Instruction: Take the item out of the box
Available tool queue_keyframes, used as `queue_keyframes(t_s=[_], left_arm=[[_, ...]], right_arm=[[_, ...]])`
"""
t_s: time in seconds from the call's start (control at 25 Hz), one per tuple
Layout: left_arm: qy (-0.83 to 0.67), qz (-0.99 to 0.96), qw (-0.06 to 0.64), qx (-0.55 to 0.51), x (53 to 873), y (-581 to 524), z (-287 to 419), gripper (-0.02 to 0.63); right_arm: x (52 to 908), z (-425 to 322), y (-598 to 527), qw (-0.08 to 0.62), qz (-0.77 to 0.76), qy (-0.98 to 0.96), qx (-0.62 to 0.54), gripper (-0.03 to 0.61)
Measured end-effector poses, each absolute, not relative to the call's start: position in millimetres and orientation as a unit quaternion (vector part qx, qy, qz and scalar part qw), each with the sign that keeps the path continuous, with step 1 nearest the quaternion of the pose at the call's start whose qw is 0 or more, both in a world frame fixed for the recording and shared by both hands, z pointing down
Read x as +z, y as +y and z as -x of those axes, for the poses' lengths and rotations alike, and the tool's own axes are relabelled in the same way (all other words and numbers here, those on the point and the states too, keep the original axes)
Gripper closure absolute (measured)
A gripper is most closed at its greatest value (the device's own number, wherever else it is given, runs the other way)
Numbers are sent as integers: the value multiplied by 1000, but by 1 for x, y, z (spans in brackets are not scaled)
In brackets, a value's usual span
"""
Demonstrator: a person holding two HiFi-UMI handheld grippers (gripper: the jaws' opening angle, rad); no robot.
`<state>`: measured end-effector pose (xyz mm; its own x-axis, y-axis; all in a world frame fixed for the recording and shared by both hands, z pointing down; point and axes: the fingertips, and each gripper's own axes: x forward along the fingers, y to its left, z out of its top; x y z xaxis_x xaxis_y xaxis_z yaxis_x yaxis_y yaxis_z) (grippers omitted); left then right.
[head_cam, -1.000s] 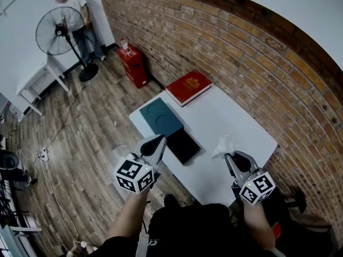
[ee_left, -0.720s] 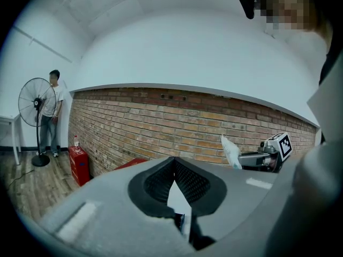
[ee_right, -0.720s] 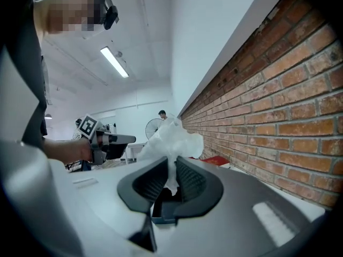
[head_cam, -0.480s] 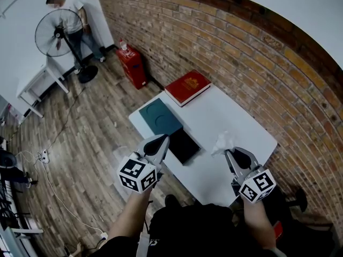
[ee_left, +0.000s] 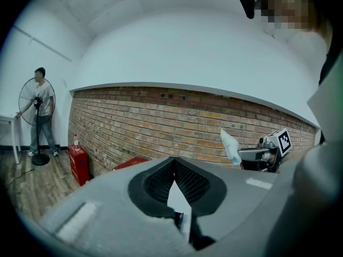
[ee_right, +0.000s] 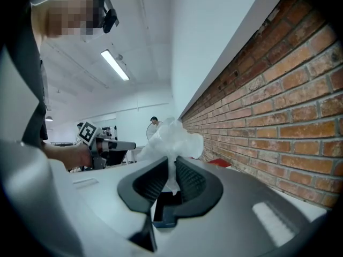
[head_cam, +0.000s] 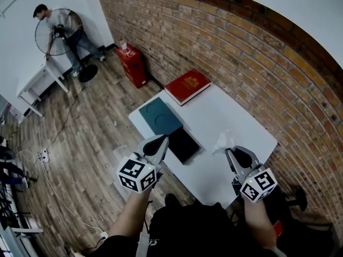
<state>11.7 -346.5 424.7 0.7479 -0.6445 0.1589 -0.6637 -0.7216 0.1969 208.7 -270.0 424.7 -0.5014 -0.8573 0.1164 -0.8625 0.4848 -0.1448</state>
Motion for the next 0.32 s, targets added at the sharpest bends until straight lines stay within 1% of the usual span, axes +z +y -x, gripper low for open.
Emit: queue_keyframes(t_s=[0.32], left_arm=[[-353, -927, 119, 42, 425, -344, -13, 612]], right_arm=[[423, -207, -269, 9, -496, -863, 95, 534]])
